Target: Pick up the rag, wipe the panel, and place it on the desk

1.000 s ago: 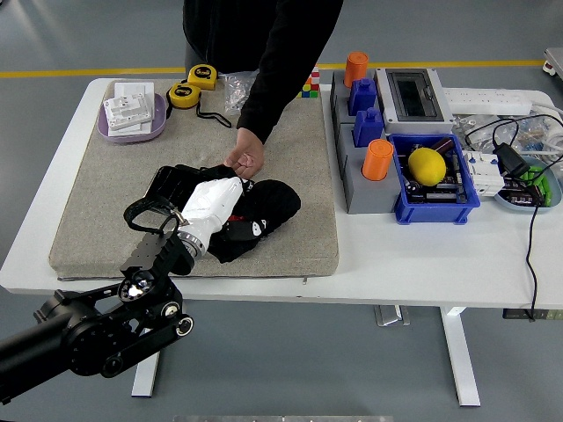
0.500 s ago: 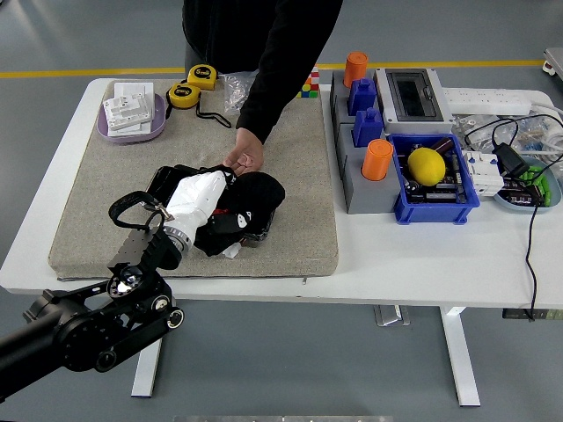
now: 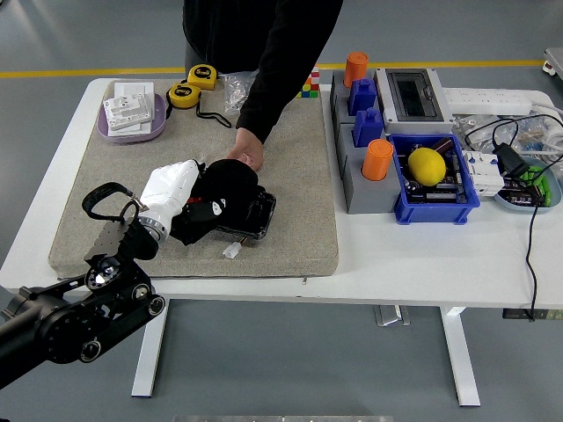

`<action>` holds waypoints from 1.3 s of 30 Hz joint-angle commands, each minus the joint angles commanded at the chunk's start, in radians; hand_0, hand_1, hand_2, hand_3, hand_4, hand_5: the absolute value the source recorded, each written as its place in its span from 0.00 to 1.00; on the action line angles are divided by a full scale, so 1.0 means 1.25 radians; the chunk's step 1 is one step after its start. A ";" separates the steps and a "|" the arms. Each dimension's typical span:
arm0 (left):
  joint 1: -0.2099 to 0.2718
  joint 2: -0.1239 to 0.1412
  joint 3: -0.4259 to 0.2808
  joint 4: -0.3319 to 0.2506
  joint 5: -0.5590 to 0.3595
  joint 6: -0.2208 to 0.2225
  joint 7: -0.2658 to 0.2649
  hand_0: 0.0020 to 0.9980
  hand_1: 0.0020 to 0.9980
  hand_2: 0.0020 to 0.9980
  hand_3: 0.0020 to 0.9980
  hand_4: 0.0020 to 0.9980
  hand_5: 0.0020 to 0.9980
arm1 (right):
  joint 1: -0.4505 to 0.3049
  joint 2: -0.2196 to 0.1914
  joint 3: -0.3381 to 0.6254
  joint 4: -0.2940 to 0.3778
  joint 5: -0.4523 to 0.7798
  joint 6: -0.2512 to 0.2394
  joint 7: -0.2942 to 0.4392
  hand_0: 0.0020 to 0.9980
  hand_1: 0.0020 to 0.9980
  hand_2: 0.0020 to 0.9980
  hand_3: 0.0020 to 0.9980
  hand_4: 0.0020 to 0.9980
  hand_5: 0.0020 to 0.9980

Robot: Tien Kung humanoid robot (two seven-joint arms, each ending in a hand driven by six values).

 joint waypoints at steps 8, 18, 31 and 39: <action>0.010 0.014 -0.026 0.012 0.009 -0.003 -0.006 0.25 0.14 0.33 0.41 0.39 0.00 | -0.003 0.001 0.005 0.000 -0.004 0.000 -0.001 0.74 0.70 0.70 0.61 1.00 0.53; 0.012 0.031 -0.062 0.027 0.012 -0.008 -0.009 0.25 0.14 0.33 0.42 0.39 0.00 | -0.003 0.002 0.009 0.000 -0.007 0.001 -0.002 0.74 0.70 0.70 0.61 1.00 0.53; 0.013 0.081 -0.097 0.036 0.007 -0.005 -0.025 0.24 0.14 0.33 0.42 0.39 0.00 | -0.005 0.003 0.015 0.000 -0.012 0.001 -0.003 0.74 0.70 0.70 0.61 1.00 0.53; 0.016 0.098 -0.112 0.040 0.008 -0.006 -0.028 0.24 0.14 0.33 0.41 0.39 0.00 | -0.007 0.003 0.020 0.001 -0.016 0.000 -0.004 0.74 0.70 0.70 0.62 1.00 0.53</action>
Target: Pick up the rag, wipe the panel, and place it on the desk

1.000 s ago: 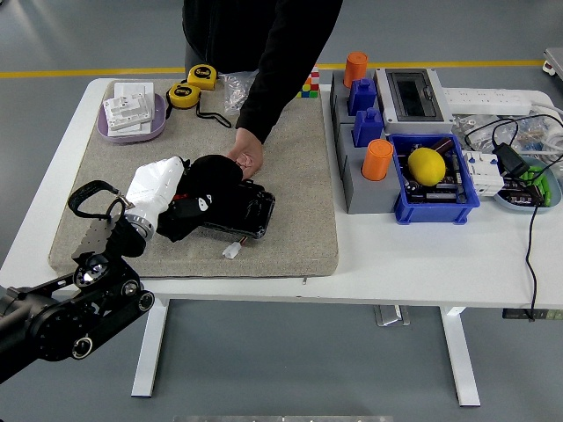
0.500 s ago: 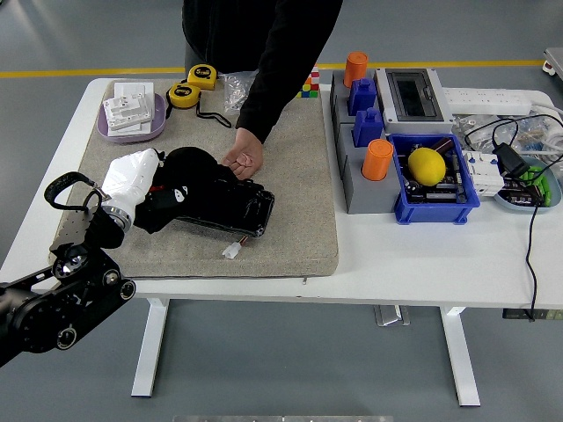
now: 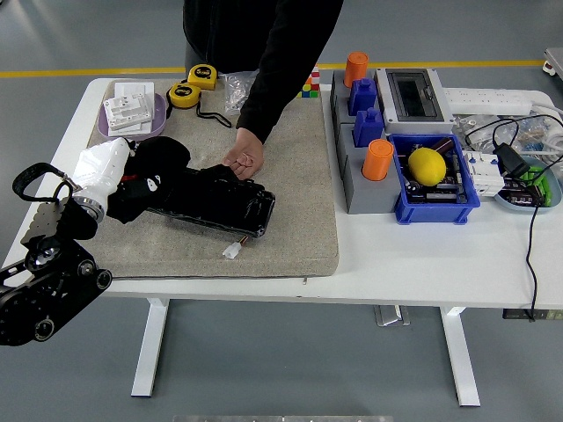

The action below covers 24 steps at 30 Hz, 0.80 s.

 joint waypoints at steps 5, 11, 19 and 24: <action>0.002 0.001 -0.002 0.009 0.001 0.000 -0.002 0.24 0.14 0.33 0.41 0.39 0.00 | 0.000 0.001 0.003 0.000 -0.001 0.000 0.000 0.74 0.70 0.70 0.62 1.00 0.53; 0.005 -0.001 -0.002 0.018 0.000 0.001 -0.006 0.24 0.14 0.33 0.41 0.39 0.00 | 0.000 0.001 0.004 0.001 -0.001 0.001 0.001 0.74 0.70 0.70 0.62 1.00 0.53; 0.006 0.003 -0.008 0.018 0.004 0.004 -0.006 0.24 0.14 0.33 0.41 0.39 0.00 | -0.001 0.001 0.005 0.000 0.001 0.002 0.001 0.74 0.70 0.70 0.62 1.00 0.53; 0.000 -0.008 0.007 0.020 -0.001 0.005 -0.006 0.24 0.14 0.33 0.41 0.39 0.00 | 0.001 0.001 0.006 0.000 0.001 0.002 0.001 0.74 0.70 0.70 0.62 1.00 0.53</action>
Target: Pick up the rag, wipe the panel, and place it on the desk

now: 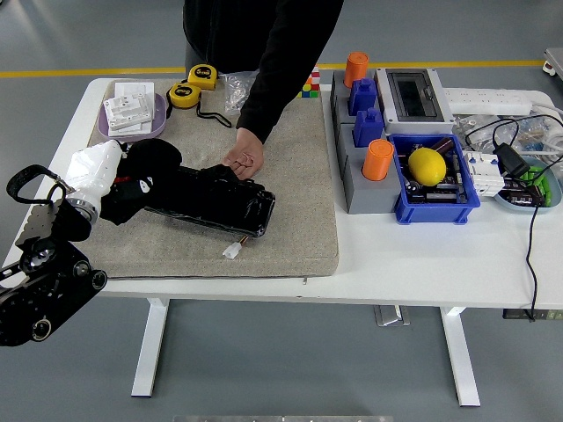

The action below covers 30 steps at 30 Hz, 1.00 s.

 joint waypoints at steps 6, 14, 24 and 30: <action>-0.005 -0.016 0.026 -0.002 -0.006 0.001 0.001 0.24 0.14 0.33 0.41 0.39 0.00 | 0.001 0.000 0.001 -0.001 0.001 0.000 0.000 0.74 0.70 0.70 0.62 1.00 0.54; -0.015 -0.034 0.055 -0.018 -0.008 0.002 0.006 0.24 0.14 0.33 0.41 0.39 0.00 | 0.001 -0.001 0.001 -0.003 0.003 0.002 0.000 0.75 0.70 0.70 0.62 1.00 0.54; -0.029 -0.048 0.099 -0.041 -0.007 0.003 0.017 0.24 0.14 0.33 0.42 0.40 0.00 | 0.004 -0.002 -0.001 -0.004 0.005 0.002 0.000 0.75 0.70 0.70 0.62 1.00 0.53; -0.034 -0.061 0.126 -0.052 -0.006 0.001 0.024 0.24 0.14 0.33 0.42 0.40 0.00 | 0.005 -0.003 -0.005 -0.005 0.008 0.003 0.000 0.75 0.70 0.70 0.62 1.00 0.54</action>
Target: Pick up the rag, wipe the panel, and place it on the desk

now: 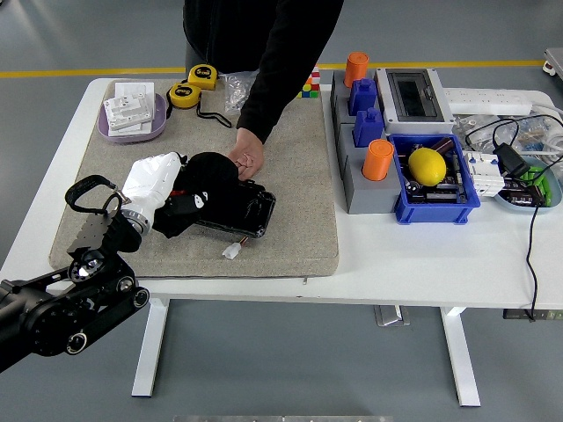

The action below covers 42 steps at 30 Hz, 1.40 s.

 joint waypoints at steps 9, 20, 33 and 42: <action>-0.014 -0.009 0.042 -0.023 0.004 -0.005 0.013 0.24 0.14 0.33 0.42 0.40 0.00 | 0.001 -0.001 -0.005 -0.002 0.006 0.001 0.001 0.75 0.70 0.70 0.62 1.00 0.54; -0.026 -0.028 0.088 -0.034 0.003 -0.006 0.024 0.24 0.14 0.33 0.42 0.40 0.00 | 0.003 -0.001 -0.010 -0.005 0.011 0.003 0.001 0.75 0.70 0.70 0.62 1.00 0.53; -0.035 -0.041 0.109 -0.049 0.007 -0.008 0.037 0.24 0.14 0.33 0.42 0.40 0.00 | 0.003 -0.001 -0.019 -0.008 0.018 0.004 0.000 0.75 0.70 0.70 0.62 1.00 0.53; -0.030 -0.040 0.102 -0.053 0.014 -0.008 0.042 0.24 0.14 0.33 0.42 0.41 0.00 | 0.001 0.000 -0.021 -0.009 0.020 0.004 -0.001 0.75 0.70 0.70 0.62 1.00 0.54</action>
